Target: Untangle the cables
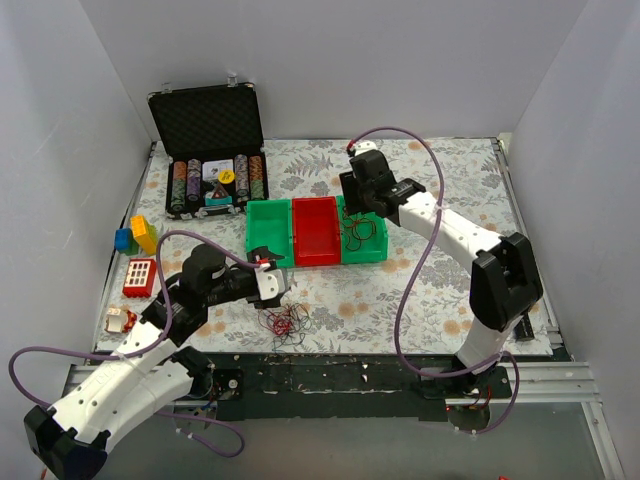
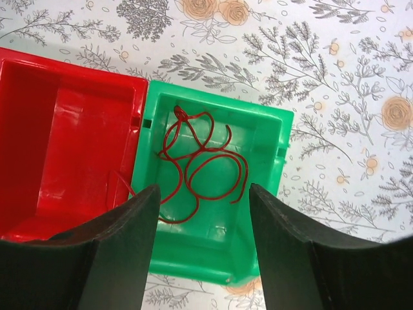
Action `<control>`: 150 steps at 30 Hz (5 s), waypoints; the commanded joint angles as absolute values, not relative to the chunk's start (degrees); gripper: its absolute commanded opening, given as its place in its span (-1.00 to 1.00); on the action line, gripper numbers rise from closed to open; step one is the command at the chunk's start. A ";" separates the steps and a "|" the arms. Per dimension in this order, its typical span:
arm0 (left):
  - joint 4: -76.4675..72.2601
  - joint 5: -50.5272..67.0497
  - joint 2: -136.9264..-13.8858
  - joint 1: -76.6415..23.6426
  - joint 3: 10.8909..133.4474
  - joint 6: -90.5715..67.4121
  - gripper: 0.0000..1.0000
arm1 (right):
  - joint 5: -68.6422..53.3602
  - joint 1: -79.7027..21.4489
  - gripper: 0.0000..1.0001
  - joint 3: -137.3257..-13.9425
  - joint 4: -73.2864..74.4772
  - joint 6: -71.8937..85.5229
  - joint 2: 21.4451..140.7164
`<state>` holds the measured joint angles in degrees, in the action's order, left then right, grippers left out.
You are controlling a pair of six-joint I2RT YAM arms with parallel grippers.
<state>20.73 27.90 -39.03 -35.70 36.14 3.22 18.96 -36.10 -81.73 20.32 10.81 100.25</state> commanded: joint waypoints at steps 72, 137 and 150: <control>22.59 28.48 -38.14 -34.89 35.95 5.19 0.28 | 4.75 -33.31 -0.97 -62.14 2.02 11.78 94.92; 18.46 35.41 -42.71 -34.89 26.11 1.84 0.20 | -30.75 -55.90 0.28 -50.80 7.39 0.18 73.38; 19.17 39.11 -48.60 -34.98 24.61 13.80 -0.34 | -32.00 -56.16 0.19 -50.89 5.80 0.35 74.45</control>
<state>20.40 38.17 -47.92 -35.20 25.56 8.93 -31.62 -55.92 -48.80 7.42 1.13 75.33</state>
